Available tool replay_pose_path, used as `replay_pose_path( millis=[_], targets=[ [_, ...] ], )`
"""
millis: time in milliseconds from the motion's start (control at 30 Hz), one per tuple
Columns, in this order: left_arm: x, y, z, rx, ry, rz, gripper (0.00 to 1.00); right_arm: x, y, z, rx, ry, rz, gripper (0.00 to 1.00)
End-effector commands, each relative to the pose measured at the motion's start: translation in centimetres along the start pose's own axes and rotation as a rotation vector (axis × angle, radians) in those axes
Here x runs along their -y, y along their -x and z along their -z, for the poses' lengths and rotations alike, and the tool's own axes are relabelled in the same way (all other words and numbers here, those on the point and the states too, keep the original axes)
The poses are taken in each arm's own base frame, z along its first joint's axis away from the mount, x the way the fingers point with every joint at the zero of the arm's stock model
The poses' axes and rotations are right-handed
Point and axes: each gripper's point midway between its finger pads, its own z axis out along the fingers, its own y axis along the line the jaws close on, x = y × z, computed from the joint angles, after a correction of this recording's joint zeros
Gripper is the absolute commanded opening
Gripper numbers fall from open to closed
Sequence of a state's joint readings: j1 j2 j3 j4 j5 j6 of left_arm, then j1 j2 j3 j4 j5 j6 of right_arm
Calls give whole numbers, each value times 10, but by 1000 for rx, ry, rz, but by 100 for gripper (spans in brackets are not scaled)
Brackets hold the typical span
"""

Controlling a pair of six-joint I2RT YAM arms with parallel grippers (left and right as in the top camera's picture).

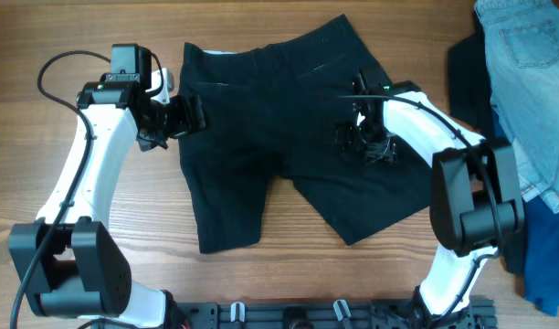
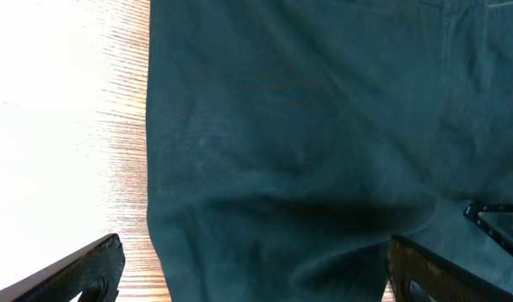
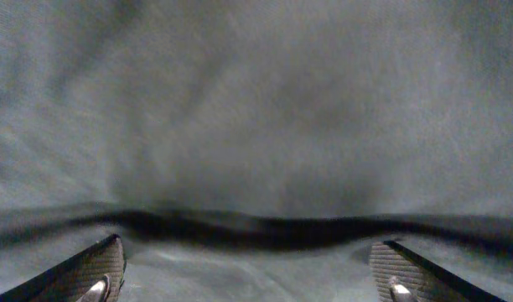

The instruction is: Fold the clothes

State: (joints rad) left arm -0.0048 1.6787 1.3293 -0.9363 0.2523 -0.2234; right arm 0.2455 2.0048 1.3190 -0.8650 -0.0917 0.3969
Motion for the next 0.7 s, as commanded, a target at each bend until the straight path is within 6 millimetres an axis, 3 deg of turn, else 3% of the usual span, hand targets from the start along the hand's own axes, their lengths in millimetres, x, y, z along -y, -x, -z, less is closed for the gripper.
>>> replay_pose_path(
  millis=[0, 200, 367, 667],
  targets=[
    [2, 5, 1, 13, 2, 2, 100, 17, -1, -26, -43, -35, -38, 94],
    [0, -2, 1, -14, 10, 8, 100, 28, 20, -27, 16, -10, -78, 93],
    [-10, -27, -9, -98, 38, 12, 100, 31, 51, -24, 124, 32, -94, 90],
    [-32, -72, -37, -215, 72, 47, 100, 7, 105, -8, 342, 167, -69, 83]
  ],
)
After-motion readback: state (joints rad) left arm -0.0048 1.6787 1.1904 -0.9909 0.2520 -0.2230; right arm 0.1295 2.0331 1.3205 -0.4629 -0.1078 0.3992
